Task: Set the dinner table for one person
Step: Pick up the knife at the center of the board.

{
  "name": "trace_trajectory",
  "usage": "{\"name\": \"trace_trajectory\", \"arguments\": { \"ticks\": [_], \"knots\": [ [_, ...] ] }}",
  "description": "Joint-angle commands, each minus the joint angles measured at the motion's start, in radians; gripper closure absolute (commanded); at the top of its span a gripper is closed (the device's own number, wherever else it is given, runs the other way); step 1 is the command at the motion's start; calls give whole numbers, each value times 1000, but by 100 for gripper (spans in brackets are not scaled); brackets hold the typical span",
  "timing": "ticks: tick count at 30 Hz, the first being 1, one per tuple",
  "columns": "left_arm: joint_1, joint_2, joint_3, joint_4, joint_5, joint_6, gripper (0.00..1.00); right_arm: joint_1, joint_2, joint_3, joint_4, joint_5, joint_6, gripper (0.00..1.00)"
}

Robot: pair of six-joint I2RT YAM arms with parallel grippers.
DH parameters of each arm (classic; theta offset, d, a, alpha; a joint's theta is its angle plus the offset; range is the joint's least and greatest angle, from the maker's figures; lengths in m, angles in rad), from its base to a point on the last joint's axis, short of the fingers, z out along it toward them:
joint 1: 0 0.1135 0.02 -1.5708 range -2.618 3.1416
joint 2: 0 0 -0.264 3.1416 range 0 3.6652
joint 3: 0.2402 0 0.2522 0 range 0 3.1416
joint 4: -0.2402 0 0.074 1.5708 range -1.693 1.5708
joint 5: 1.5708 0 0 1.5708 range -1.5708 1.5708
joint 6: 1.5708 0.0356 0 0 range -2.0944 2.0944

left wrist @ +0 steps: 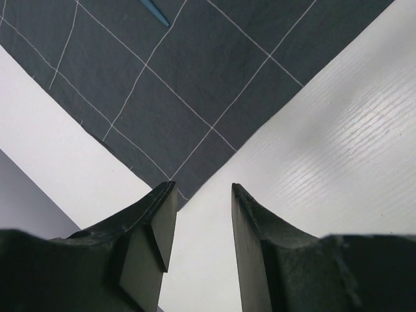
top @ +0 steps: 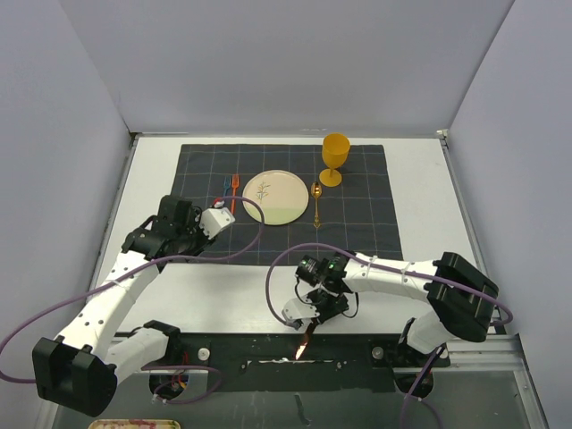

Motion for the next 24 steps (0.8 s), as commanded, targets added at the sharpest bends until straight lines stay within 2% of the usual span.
{"name": "trace_trajectory", "arguments": {
  "ticks": [1, 6, 24],
  "knots": [
    [-3, -21, 3, 48, -4, 2, 62, 10, -8, 66, -14, 6, 11, 77],
    [-3, -23, 0, 52, -1, 7, 62, 10, -10, 127, -49, -9, 11, 77],
    [-3, -40, -24, 71, -15, 23, 62, -2, 61, 85, 50, -17, -96, 69]
  ]
}}
